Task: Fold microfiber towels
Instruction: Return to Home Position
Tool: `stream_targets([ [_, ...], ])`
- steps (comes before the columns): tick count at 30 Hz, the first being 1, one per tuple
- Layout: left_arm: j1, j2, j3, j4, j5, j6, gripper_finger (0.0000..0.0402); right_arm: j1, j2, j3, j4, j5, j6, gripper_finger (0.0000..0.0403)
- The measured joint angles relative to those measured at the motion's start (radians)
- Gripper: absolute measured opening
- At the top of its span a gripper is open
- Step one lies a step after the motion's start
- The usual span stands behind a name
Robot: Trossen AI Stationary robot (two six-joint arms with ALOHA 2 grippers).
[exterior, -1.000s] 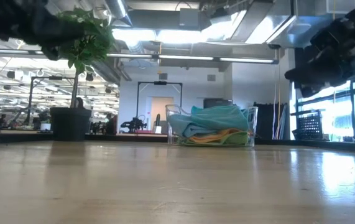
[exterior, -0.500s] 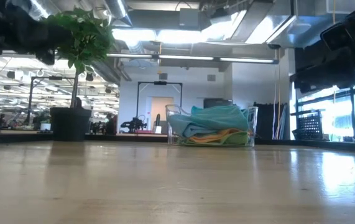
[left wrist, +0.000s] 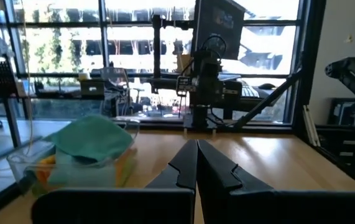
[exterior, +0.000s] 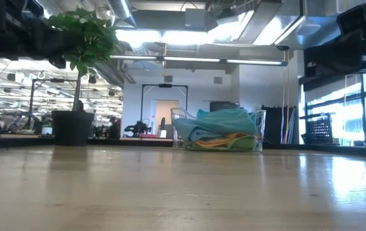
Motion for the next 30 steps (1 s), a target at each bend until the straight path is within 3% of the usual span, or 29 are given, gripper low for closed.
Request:
stream_targets([
  [5, 0.166, 0.000, 0.000, -0.022, 0.155, -0.072, 0.0000, -0.055, 0.000, 0.000, 0.014, -0.030, -0.004, 0.0003],
  [8, 0.209, 0.000, 0.000, -0.055, 0.191, -0.130, 0.0000, -0.087, 0.000, 0.000, -0.004, -0.020, 0.046, 0.0007],
  [15, 0.212, 0.012, 0.000, -0.113, 0.043, -0.133, 0.0000, -0.095, 0.000, 0.000, -0.064, 0.079, 0.190, 0.0010],
  [30, 0.212, 0.012, 0.000, -0.112, 0.044, -0.076, 0.0000, -0.094, 0.000, 0.000, -0.069, 0.128, 0.209, 0.0018],
])
